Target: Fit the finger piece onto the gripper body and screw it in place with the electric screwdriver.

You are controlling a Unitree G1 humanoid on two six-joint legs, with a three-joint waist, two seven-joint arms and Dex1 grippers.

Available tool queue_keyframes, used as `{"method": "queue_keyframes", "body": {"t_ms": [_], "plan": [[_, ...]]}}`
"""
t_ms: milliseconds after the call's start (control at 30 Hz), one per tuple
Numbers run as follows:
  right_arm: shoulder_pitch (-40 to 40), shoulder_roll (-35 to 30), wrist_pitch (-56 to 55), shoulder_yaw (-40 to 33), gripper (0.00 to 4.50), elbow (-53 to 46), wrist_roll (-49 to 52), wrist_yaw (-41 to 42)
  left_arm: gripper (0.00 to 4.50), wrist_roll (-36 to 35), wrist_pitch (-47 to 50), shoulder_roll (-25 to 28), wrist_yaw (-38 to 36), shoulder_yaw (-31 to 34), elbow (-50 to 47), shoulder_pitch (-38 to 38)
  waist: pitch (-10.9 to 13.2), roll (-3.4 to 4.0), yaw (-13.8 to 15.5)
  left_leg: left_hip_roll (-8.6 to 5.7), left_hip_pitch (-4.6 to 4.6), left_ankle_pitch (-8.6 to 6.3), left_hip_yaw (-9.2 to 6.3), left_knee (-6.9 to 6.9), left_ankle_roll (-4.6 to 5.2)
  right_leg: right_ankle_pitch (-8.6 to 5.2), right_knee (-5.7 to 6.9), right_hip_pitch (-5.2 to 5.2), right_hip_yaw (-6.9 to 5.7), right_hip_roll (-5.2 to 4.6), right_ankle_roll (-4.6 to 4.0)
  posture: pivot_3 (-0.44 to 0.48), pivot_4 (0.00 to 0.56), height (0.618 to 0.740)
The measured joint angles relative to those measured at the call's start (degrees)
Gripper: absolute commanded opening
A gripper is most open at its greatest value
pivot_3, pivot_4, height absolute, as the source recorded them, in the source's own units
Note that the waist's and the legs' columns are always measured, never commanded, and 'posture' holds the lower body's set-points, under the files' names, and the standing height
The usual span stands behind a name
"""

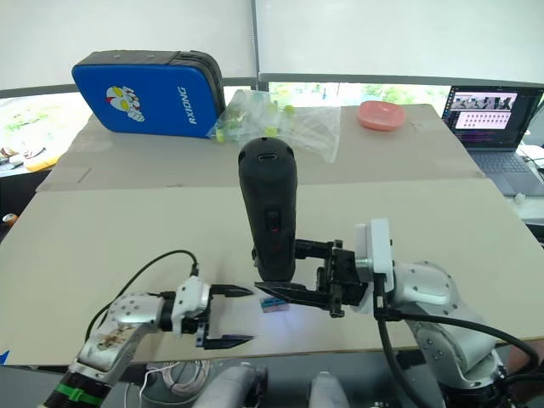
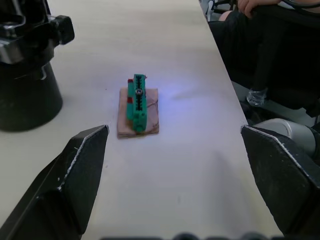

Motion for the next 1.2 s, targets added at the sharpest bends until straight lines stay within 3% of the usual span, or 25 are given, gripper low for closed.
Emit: {"method": "queue_keyframes", "body": {"t_ms": [467,1200], "plan": [[0.3,4.3,-8.6,6.9,1.91,8.3,-9.5,4.2,4.46,5.0,0.9,-4.0,5.6,-5.0,2.8,-3.6,0.0,0.01,0.3,-0.01,0.11,0.00,0.00,0.01,0.00,0.02,0.08,0.04,0.00,0.29,0.04,0.000,0.150,0.740],[-0.5,5.9,-11.0,8.8,1.91,13.2,-13.5,4.3,4.46,5.2,-2.8,-4.7,5.6,-6.1,6.8,-5.2,-0.1,0.16,1.2,0.00,0.31,0.00,0.00,0.03,-0.01,0.03,0.09,0.24,0.00,0.29,0.04,0.000,0.150,0.740]]}}
